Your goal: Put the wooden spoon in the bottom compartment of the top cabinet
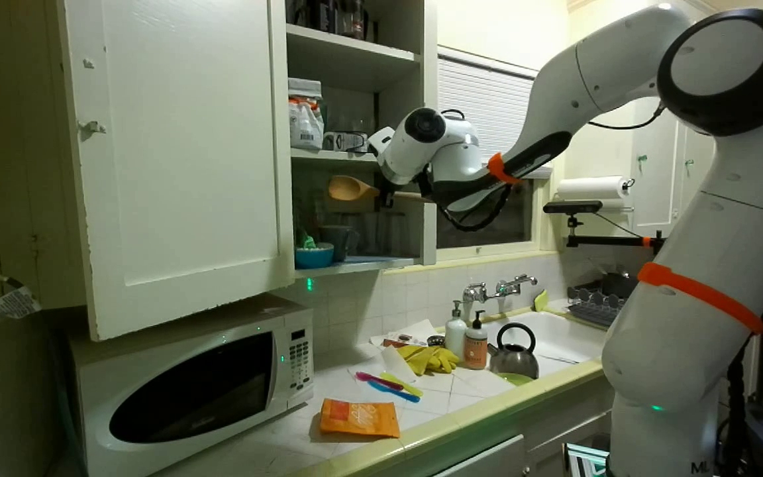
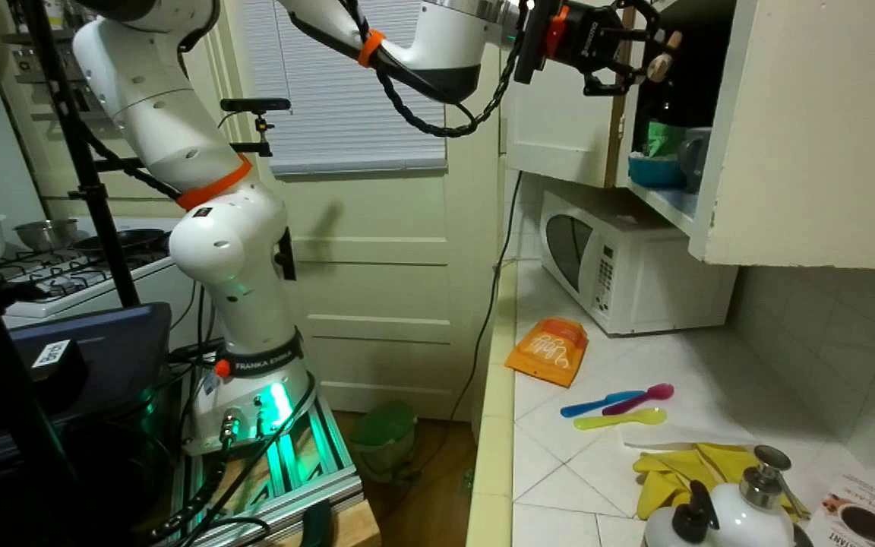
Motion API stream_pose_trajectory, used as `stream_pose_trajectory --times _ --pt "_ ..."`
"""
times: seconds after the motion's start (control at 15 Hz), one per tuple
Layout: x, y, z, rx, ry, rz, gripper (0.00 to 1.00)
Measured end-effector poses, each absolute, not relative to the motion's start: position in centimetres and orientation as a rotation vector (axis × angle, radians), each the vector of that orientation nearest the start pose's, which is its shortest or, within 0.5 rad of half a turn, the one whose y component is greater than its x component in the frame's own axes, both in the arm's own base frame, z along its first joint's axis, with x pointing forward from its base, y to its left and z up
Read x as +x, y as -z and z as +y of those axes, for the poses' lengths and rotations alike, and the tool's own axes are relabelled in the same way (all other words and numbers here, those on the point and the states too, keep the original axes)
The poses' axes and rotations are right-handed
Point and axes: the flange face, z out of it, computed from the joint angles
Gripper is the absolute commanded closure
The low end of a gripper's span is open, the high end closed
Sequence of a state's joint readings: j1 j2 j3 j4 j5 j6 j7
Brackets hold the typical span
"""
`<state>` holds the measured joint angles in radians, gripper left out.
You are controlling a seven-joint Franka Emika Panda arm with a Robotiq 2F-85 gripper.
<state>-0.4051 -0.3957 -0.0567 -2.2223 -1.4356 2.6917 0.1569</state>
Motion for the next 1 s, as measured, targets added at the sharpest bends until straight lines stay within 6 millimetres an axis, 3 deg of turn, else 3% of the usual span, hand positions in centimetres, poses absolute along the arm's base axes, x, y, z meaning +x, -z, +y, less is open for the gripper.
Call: stream_pose_trajectory --times 0.27,0.6,1.0 --pt "46.9 -59.4 -18.2 1.869 -0.613 0.429 0.94" --pt "49.5 -57.5 -19.2 1.87 -0.66 0.406 0.94" --pt "52.4 -56.6 -19.7 1.822 -0.692 0.424 0.94"
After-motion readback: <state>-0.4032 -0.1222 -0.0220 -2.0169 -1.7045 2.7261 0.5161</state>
